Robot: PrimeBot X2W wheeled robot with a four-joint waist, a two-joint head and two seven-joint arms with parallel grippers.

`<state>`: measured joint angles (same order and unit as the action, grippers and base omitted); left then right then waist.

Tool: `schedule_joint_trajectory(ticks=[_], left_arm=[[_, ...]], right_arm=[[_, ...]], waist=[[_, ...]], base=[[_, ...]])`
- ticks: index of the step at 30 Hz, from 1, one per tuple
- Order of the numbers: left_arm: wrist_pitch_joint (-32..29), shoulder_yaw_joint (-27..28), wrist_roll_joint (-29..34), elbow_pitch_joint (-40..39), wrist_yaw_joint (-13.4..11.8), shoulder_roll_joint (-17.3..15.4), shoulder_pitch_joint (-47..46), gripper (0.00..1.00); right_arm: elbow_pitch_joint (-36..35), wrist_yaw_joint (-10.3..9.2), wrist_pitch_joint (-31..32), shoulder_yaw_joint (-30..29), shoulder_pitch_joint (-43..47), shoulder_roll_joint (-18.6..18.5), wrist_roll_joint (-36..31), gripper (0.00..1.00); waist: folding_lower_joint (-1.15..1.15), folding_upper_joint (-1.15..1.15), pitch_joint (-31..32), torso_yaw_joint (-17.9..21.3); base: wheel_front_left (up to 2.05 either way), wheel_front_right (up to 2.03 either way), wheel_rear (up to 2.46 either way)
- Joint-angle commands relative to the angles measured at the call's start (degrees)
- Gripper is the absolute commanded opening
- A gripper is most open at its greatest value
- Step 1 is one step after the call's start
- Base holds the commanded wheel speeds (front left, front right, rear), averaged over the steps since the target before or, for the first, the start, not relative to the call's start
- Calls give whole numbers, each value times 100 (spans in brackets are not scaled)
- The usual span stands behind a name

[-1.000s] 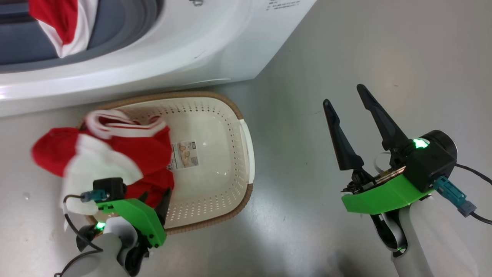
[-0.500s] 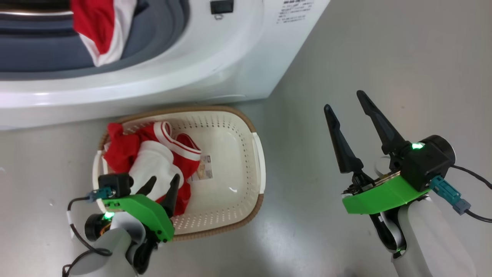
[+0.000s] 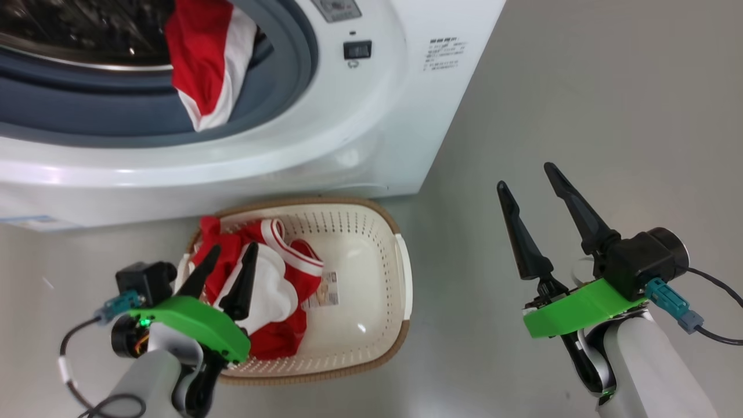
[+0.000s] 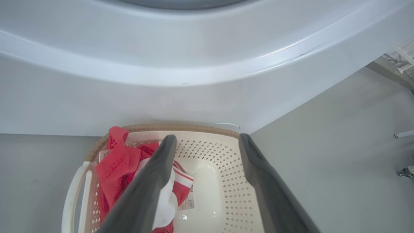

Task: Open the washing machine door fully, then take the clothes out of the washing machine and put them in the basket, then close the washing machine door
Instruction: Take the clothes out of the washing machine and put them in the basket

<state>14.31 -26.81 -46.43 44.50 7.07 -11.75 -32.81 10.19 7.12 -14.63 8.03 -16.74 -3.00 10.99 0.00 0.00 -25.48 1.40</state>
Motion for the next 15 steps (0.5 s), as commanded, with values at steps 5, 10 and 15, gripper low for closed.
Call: schedule_joint_trajectory(ticks=[5,10,15], left_arm=[[68,916,820,-1019,-33,-80,642,100],[68,1485,1294,-1622,-71,61,1076,100],[68,1982,1785,-2220,-144,183,1457,100]], right_arm=[[-51,36,-37,45,190,13,-57,100],[-21,36,-37,18,295,13,-54,100],[-74,36,-37,-83,411,13,-46,100]], waist=[[0,0,542,-31],[0,0,847,-6],[0,0,1151,53]], base=[[0,0,0],[0,0,0],[0,0,0]])
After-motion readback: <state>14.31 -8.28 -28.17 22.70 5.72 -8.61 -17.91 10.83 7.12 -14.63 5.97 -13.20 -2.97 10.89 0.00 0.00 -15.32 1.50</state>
